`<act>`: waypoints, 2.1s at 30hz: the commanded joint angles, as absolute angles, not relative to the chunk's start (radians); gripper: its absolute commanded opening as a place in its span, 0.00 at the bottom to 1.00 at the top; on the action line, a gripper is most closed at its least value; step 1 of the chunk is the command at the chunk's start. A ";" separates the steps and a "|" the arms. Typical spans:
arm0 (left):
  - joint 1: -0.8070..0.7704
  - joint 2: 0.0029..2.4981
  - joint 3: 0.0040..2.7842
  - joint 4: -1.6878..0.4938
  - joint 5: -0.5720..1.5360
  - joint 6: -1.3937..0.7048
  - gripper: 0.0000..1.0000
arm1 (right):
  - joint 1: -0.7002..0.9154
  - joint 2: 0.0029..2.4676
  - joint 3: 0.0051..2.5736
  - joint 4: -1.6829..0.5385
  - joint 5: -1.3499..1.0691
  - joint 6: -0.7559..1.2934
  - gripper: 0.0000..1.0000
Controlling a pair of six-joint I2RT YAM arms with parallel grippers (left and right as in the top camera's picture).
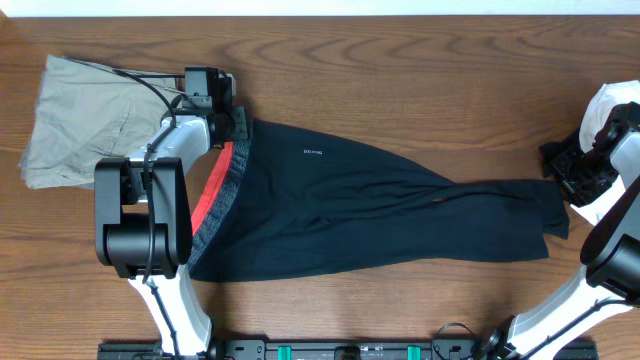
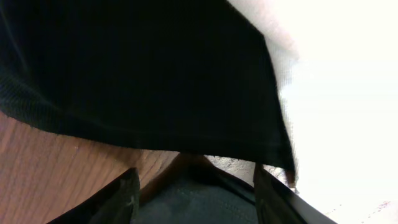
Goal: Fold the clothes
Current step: 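Pull the cuffs rightward with the right gripper to straighten the legs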
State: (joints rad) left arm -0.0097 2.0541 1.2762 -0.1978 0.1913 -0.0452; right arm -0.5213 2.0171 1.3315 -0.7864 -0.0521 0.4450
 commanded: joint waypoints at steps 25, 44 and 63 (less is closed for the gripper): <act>-0.007 2.017 1.296 -0.056 0.164 -0.091 0.06 | -0.495 2.042 1.438 -0.750 -0.256 0.487 0.01; -0.004 2.008 1.297 0.233 -0.122 -0.136 0.06 | -0.378 2.042 1.509 -0.464 -0.374 0.590 0.01; 0.017 1.935 1.296 0.169 -0.122 -0.136 0.06 | -0.385 2.042 1.686 -0.956 -0.082 0.541 0.07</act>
State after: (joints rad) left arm 0.0113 1.9522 1.2766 0.1856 -0.0975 -0.1310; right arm -0.3801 2.0377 1.6745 -0.9195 -0.2230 0.5503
